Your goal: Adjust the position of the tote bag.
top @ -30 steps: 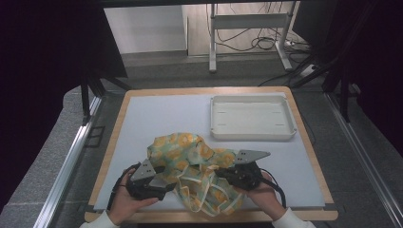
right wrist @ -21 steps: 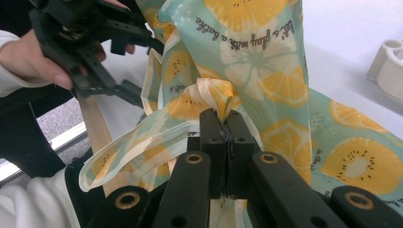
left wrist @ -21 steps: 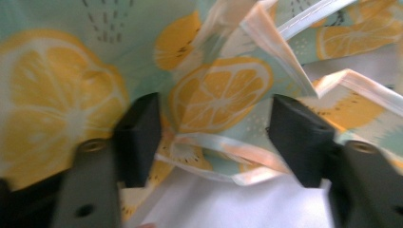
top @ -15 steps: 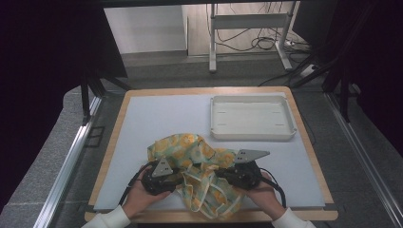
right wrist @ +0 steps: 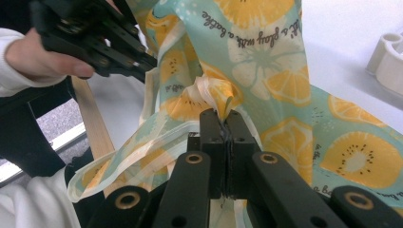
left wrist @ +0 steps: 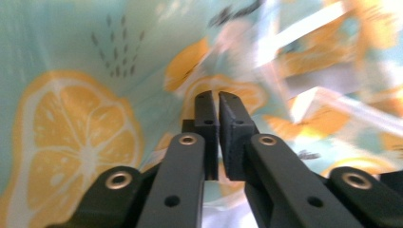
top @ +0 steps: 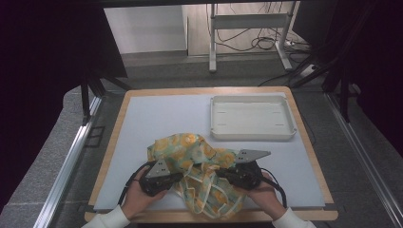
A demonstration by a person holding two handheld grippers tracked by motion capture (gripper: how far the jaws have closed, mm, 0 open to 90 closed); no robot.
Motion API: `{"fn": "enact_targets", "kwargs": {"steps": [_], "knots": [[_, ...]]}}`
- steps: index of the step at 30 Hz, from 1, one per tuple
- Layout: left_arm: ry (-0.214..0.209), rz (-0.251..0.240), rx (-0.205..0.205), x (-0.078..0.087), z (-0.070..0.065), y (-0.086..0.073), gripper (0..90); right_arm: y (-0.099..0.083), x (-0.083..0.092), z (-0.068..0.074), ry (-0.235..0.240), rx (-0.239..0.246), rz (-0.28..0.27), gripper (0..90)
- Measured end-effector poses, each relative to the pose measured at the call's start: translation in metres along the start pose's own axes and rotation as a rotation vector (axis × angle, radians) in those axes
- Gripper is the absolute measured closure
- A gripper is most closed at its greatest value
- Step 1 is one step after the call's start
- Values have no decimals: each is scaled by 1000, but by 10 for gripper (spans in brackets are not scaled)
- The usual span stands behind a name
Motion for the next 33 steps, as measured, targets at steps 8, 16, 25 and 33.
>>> {"fn": "enact_targets", "kwargs": {"steps": [8,16,25,33], "knots": [[34,-76,-38,1,-17,16,444,0,0,0,1,-4,1,879],[118,0,-43,-12,1,13,569,0,0,-1,4,-12,1,879],[62,33,-1,-25,7,16,892,0,-1,-1,6,-15,0,879],[-7,-56,4,4,-11,23,900,5,8,-3,-5,-13,-32,879]]}}
Point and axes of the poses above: each handheld gripper's, and its own axes: x roughly backward along the jaws, y roughly out of its top, z roughly to its left, the point moved 10 cm from there along -x, roughly forward along the jaws, and after that the axes turned 15 degrees about -y, right-handed, at the moved point
